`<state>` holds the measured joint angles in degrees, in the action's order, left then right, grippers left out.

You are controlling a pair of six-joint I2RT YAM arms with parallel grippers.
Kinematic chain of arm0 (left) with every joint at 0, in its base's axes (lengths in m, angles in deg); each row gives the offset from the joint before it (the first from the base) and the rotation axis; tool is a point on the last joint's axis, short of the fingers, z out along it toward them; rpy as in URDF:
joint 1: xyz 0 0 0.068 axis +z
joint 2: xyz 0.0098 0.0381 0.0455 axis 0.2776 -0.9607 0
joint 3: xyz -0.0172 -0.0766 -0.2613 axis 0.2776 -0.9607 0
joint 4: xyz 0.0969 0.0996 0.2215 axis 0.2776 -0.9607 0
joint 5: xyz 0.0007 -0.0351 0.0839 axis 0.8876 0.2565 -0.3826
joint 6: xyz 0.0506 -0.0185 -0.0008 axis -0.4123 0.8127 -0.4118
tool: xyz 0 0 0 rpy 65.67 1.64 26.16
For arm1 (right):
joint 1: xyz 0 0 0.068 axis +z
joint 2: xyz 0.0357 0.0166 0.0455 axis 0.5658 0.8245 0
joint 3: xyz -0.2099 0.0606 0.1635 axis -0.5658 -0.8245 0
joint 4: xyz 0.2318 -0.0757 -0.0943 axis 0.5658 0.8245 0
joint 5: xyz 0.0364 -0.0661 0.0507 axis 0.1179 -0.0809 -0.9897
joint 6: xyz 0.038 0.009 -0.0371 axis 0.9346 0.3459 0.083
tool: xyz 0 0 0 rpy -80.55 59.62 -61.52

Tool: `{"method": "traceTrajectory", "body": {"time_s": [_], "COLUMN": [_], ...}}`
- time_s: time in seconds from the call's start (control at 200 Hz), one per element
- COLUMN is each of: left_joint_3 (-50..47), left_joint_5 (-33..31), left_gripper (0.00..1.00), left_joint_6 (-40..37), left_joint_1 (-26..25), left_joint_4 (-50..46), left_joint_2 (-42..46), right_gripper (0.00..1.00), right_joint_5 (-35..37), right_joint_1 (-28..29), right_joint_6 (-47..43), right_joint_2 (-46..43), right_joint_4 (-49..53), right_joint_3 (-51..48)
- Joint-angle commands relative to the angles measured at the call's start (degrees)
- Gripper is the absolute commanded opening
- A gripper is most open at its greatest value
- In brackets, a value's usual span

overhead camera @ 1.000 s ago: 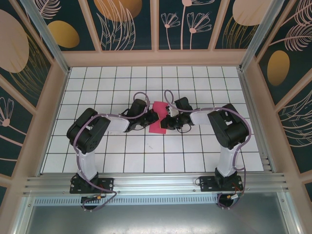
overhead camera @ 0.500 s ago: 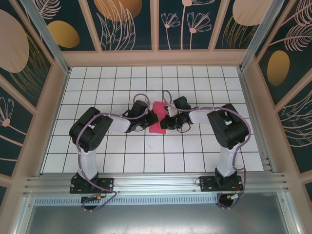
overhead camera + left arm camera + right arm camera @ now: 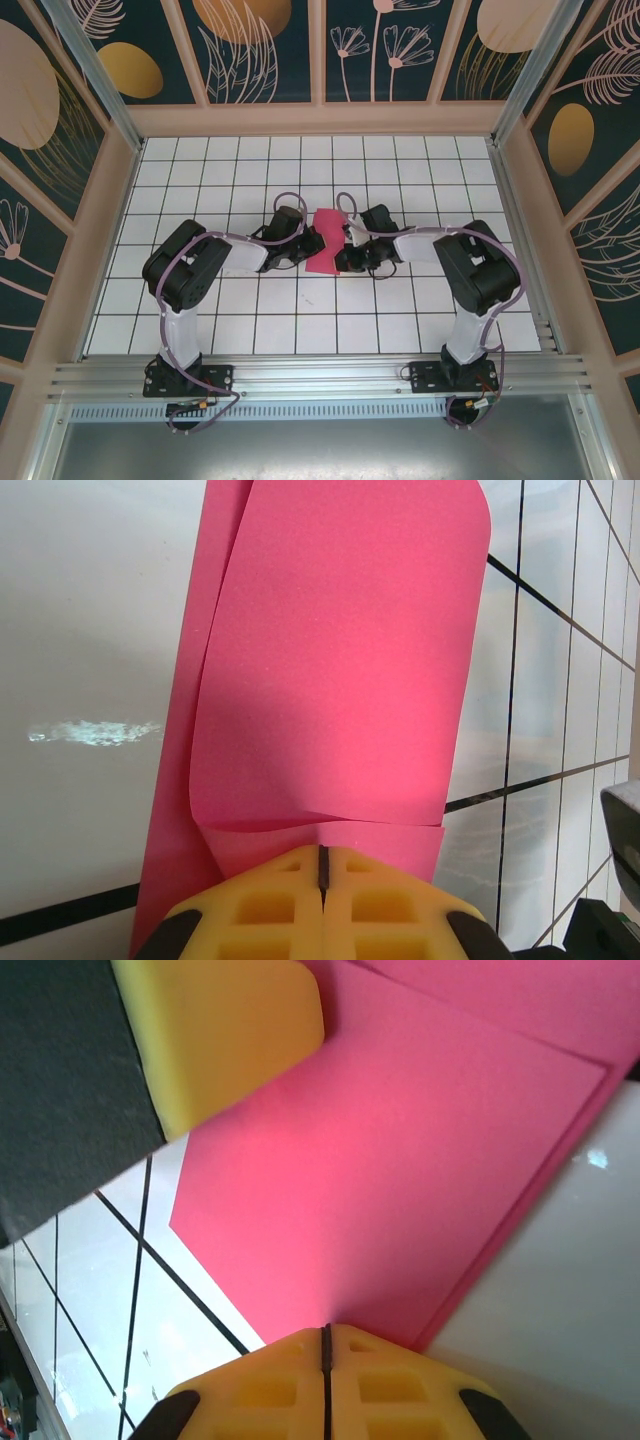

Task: Fold a paper plane with a square sheet of paper (pick it up from the middle)
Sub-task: Fold the triangle a second time at the center of the table.

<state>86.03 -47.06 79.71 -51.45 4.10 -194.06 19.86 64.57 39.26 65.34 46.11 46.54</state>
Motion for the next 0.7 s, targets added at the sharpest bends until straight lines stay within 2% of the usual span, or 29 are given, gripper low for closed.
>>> {"method": "traceTrajectory", "body": {"time_s": [0.0, 0.25, 0.36, 0.565, 0.696], "left_joint_3": [-1.5, -0.9, -1.0, -0.6, -0.5], "left_joint_5": [-5.1, -4.3, -3.6, -2.8, -3.2], "left_gripper": [0.01, 0.02, 0.02, 0.02, 0.03], "left_joint_6": [-0.6, -1.7, -1.8, -2.0, -2.2], "left_joint_1": [0.5, 0.5, 0.6, 0.5, 0.6], "left_joint_4": [-3.7, -4.3, -3.8, -3.4, -4.0], "left_joint_2": [-2.7, -2.4, -2.5, -2.7, -2.3], "right_gripper": [0.09, 0.10, 0.10, 0.10, 0.09], "right_joint_5": [4.5, 4.6, -0.8, -5.7, -3.7], "right_joint_1": [0.2, -0.1, -0.1, 0.3, 0.1], "right_joint_6": [-2.0, -1.9, 0.0, 3.6, 3.4], "right_joint_2": [-1.5, -6.9, -8.2, -1.7, 2.7], "right_joint_4": [11.9, 14.9, 10.5, 3.9, 3.8], "right_joint_3": [-3.4, 0.0, 1.8, 5.2, 5.5]}}
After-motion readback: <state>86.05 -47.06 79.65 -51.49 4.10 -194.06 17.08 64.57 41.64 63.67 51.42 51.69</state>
